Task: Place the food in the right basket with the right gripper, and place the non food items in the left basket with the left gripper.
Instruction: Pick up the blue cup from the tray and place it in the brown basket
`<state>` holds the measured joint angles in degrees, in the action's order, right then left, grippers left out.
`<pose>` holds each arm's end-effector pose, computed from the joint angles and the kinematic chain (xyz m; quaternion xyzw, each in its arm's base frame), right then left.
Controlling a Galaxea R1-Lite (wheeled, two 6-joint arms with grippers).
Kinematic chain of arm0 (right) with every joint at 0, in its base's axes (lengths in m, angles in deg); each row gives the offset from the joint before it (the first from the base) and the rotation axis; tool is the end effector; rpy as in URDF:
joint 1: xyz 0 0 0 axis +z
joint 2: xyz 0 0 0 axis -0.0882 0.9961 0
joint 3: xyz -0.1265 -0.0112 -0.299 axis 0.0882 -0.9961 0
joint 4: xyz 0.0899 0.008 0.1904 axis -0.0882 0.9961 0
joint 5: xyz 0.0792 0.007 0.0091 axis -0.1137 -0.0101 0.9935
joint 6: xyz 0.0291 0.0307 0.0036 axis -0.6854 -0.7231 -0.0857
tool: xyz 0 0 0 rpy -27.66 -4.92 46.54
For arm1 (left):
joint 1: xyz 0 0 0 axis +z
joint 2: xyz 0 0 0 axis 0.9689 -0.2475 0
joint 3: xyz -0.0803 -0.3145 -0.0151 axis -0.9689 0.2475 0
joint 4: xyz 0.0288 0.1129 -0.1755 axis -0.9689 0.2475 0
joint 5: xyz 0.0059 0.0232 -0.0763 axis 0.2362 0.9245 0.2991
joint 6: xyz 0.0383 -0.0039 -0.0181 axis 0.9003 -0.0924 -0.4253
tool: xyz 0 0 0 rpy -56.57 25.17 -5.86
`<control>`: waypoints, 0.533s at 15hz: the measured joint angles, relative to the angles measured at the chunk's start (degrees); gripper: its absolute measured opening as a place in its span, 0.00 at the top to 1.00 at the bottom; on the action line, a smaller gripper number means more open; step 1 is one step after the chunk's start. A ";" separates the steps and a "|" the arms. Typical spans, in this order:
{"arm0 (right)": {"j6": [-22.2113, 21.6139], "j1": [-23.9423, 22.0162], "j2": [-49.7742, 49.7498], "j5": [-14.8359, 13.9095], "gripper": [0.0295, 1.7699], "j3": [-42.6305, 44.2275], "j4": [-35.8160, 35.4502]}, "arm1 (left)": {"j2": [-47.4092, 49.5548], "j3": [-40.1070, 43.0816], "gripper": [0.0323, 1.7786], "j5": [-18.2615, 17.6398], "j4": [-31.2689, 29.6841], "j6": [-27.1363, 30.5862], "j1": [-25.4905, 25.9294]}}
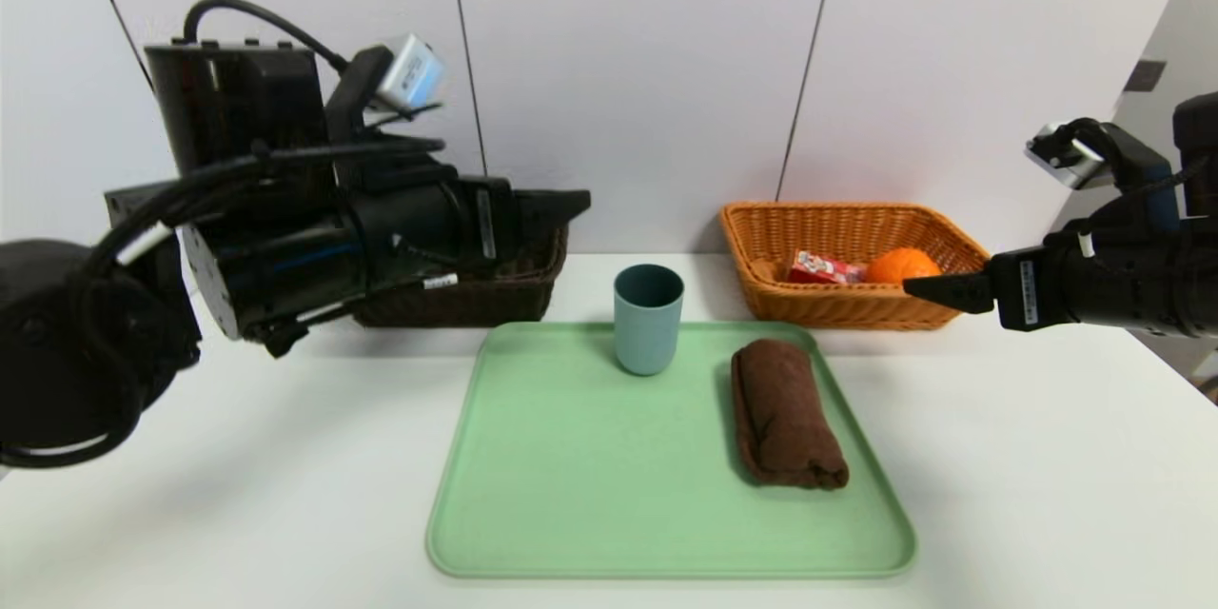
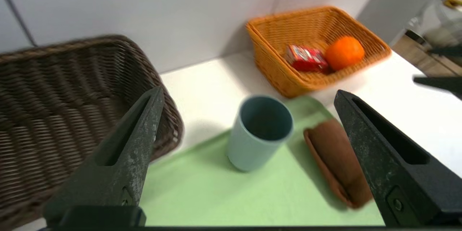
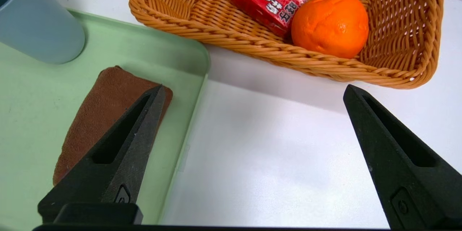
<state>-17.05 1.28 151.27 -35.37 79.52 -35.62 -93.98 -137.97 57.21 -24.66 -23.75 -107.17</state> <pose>0.2808 0.0356 0.2367 -0.0535 0.2492 0.1171 0.9599 0.2833 -0.1791 0.2711 -0.0718 0.0606 -0.3199 0.9428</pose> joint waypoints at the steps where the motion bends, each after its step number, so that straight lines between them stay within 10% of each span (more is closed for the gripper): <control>1: -0.02 -0.01 -0.09 -0.02 0.03 -0.11 0.00 | 0.33 4.38 0.06 -1.79 -4.90 1.00 -0.80; 5: 0.00 -0.04 -0.20 0.02 0.03 -0.22 0.00 | -2.30 17.80 0.05 -4.78 -27.26 7.20 -2.69; 8: -0.05 -0.01 -0.06 0.05 0.03 -0.39 -0.01 | -4.66 24.23 0.05 -4.86 -32.68 9.29 -4.80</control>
<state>-17.10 1.27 151.21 -35.32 79.13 -35.63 -98.63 -113.73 52.34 -57.34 -14.47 -111.97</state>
